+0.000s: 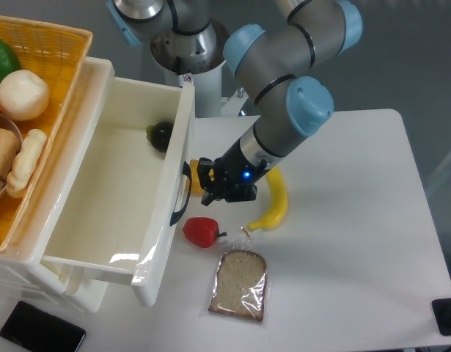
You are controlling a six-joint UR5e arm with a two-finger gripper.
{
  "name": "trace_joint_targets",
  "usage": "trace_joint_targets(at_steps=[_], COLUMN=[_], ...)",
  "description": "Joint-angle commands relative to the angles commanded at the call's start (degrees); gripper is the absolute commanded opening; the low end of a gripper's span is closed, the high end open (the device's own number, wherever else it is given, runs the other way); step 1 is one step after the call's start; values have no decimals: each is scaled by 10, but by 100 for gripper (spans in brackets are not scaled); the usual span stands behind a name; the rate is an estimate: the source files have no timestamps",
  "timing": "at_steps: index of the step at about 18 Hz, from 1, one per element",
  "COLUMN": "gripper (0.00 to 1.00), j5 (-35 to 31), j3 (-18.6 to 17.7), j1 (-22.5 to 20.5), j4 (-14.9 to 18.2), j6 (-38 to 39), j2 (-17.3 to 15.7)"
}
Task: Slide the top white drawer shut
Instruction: 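Lower the gripper against the drawer front beside its black handle, then push the drawer front inward into the cabinet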
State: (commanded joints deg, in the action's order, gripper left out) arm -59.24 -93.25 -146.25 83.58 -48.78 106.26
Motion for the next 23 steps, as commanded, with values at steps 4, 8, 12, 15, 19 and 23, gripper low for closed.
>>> trace_joint_targets(at_steps=[4, 8, 12, 15, 19, 23], gripper=[0, 0, 0, 0, 0, 0], j5=[1, 5, 9, 9, 11, 13], j3=[4, 16, 16, 16, 16, 16], j1=[1, 0, 1, 3, 4, 9], j4=[7, 33, 36, 43, 48, 54], j6=[0, -4, -4, -4, -4, -4], j2=[-2, -9, -11, -13, -18, -22])
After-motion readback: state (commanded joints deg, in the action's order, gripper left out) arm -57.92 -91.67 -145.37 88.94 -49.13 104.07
